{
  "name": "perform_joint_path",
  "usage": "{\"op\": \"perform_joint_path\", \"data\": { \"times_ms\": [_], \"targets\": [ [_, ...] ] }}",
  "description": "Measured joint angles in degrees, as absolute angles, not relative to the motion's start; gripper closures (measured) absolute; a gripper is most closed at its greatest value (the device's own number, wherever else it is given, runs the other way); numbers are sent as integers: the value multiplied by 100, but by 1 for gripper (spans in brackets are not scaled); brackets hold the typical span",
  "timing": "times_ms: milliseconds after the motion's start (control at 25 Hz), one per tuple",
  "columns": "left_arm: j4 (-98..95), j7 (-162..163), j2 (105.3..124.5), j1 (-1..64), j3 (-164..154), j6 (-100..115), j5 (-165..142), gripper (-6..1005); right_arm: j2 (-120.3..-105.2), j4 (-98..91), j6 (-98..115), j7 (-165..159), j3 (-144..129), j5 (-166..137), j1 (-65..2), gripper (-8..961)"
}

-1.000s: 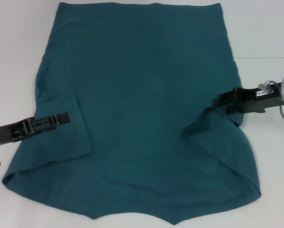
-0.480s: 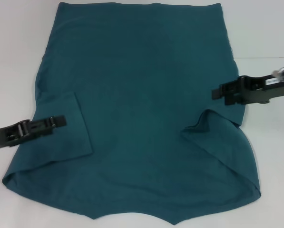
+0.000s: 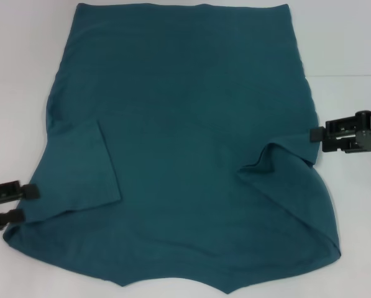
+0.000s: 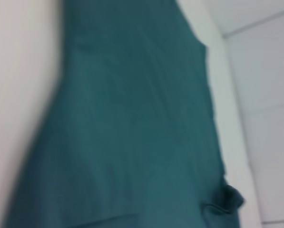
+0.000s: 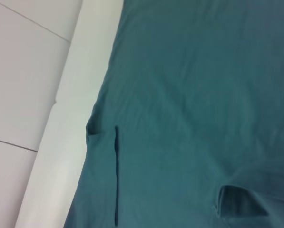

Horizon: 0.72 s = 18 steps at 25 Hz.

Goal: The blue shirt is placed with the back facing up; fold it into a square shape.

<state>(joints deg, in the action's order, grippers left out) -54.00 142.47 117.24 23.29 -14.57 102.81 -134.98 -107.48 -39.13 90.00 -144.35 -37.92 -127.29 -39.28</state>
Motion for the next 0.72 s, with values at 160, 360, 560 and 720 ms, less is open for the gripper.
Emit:
{"op": "perform_joint_path", "data": {
  "times_ms": [160, 360, 560, 720],
  "targets": [
    [-5387, 14412, 11685, 2340, -1313, 10027, -13950, 207, -10782, -3870, 9019, -14327, -3793, -12733, -3890, 400],
    [-5352, 14502, 11696, 2334, -1304, 9626, -14111, 207, -10815, -3867, 9011, -14277, -3795, -12727, -3859, 400],
    [-5324, 14109, 11738, 2308, -1348, 9322, -14113, 207, -10822, -3867, 8978, -14233, -3793, -12726, -3850, 400],
    [-5303, 13649, 11759, 2318, -1361, 9252, -14113, 207, -10827, -3867, 8975, -14210, -3784, -12726, -3850, 400]
  ]
}}
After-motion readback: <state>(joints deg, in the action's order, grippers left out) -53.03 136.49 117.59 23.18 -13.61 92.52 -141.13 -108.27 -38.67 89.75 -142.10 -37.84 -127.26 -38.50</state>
